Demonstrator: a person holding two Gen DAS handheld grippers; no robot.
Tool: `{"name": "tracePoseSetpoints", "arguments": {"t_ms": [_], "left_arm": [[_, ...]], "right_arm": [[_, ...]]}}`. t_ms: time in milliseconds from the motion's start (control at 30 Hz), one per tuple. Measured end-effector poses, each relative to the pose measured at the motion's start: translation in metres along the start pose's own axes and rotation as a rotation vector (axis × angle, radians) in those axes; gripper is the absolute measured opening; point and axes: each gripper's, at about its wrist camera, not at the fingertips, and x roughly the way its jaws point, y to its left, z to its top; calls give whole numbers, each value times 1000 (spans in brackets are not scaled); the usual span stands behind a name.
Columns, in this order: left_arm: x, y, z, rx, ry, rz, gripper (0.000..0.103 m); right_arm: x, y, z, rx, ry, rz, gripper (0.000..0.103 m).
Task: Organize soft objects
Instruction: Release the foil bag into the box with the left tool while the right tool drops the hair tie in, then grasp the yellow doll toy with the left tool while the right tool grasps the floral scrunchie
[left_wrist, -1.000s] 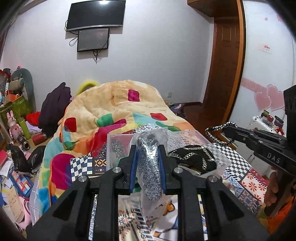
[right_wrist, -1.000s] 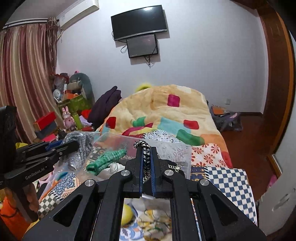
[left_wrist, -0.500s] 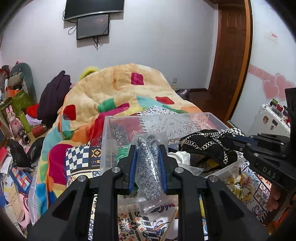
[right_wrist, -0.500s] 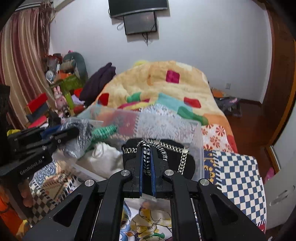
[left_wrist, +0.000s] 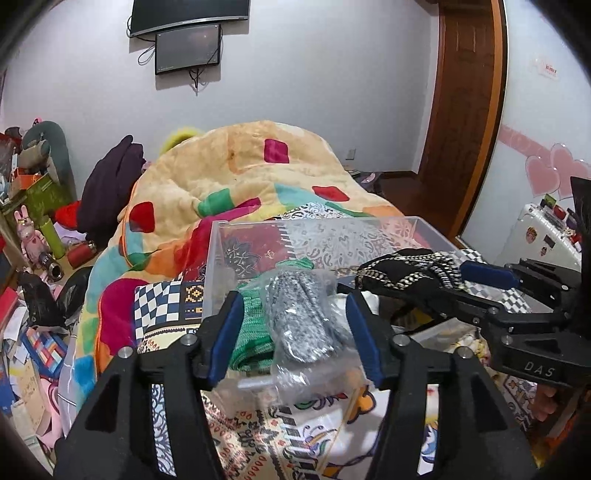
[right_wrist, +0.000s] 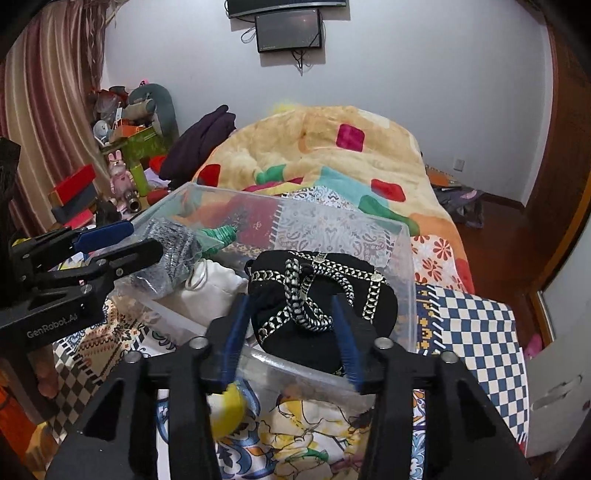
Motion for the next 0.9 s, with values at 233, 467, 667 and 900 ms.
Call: {"name": "tracePoseSetpoints", "arguments": {"t_ms": [233, 467, 667, 900], "left_arm": [[-24, -8, -2, -14, -25, -48, 83], [-43, -22, -18, 15, -43, -54, 92], [-31, -32, -38, -26, 45, -114, 93], [-8, -51, -56, -6, 149, -91, 93]], "right_arm": [[-30, -3, 0, -12, -71, -11, 53], [-51, -11, -16, 3, -96, -37, 71], [-40, -19, -43, 44, -10, -28, 71], [-18, -28, -70, 81, 103, 11, 71]]}}
